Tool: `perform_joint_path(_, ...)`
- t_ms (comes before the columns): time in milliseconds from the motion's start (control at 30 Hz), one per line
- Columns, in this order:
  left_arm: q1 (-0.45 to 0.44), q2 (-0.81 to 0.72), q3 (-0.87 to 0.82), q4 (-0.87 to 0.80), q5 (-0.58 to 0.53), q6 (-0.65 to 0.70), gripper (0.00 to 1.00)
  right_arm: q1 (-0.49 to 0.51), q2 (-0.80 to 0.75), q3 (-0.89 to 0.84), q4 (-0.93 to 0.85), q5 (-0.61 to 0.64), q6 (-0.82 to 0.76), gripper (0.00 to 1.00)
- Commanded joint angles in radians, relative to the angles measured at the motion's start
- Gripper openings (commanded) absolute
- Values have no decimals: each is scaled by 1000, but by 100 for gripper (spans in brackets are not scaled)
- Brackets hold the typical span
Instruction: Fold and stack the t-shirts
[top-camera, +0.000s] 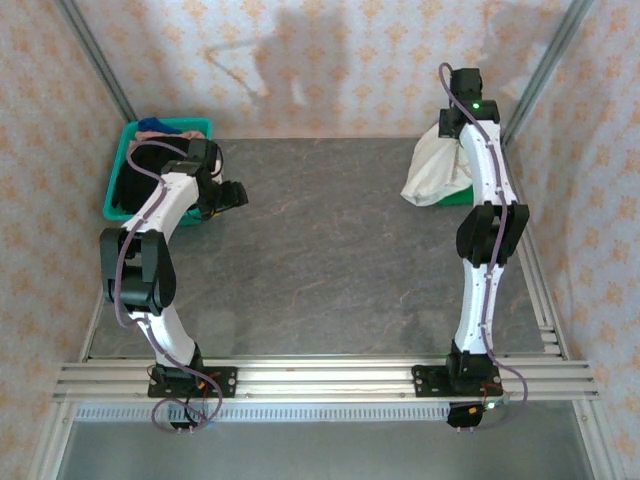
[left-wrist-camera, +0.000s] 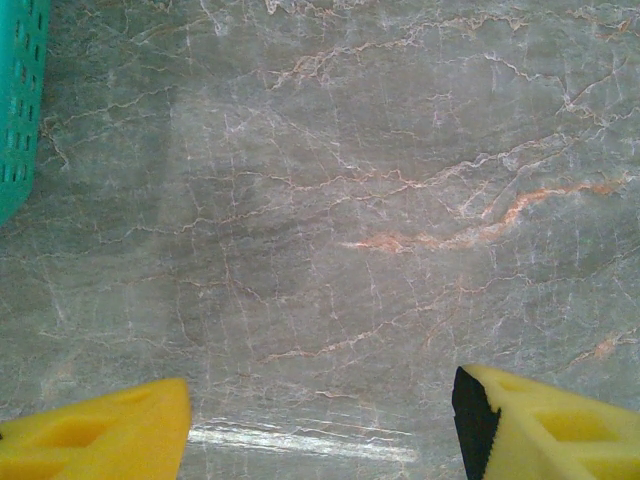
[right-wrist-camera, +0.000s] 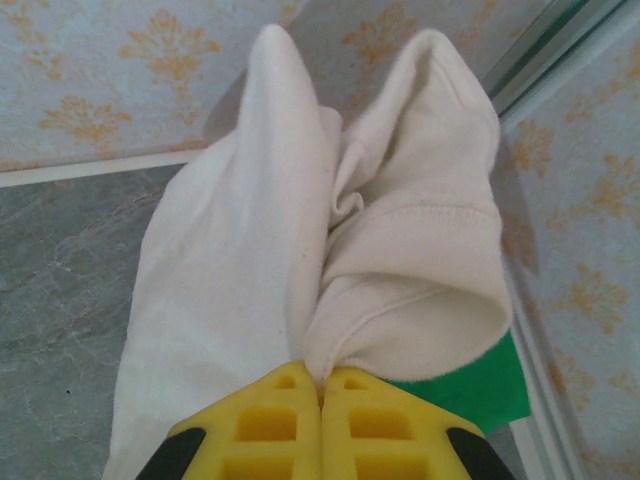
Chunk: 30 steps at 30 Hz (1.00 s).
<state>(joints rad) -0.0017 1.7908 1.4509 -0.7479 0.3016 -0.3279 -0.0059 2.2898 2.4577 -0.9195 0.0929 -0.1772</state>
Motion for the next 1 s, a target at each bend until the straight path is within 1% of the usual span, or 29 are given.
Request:
perform_joint_path(0,2,11,6,-31,-27,25,71,-54,28,32,12,-103,-2,0)
perform_joint_path(133,2,18,11,-35,-29,26,71,-107,88,50,21,-176,-31,0)
perform_joint_path(267,3,25,18,-42,-36,29,71,-168,136,87,26,-216,-4,0)
perform_joint_path(333,2,25,20,-45,-38,29,71,-188,157,68,72,-181,2,0)
perform_joint_path(400,2,23,19,-48,-41,30,71,-206,196,94,75,-175,-6,0)
perform_joint_path(467,2,23,16,-48,-45,32,71,-219,236,114,97,-140,-9,1)
perform_joint_path(533,2,25,16,-51,-42,32,71,-228,275,137,96,-151,-12,3)
perform_joint_path(600,3,27,14,-51,-42,30,71,-231,305,152,95,-113,-9,9)
perform_joint_path(667,3,26,14,-54,-40,29,71,-231,321,165,83,-58,6,25)
perform_joint_path(700,2,25,13,-54,-39,27,71,-232,320,172,67,-47,18,28)
perform_joint_path(800,2,20,6,-48,-29,21,71,-232,278,159,24,-54,61,38)
perform_joint_path(900,3,14,-1,-43,-12,13,71,-232,215,136,-20,-95,124,54)
perform_joint_path(933,2,7,-6,-39,-6,8,72,-230,185,108,-25,-117,143,59)
perform_joint_path(967,2,-3,-15,-30,3,2,72,-224,146,56,-14,-129,152,61)
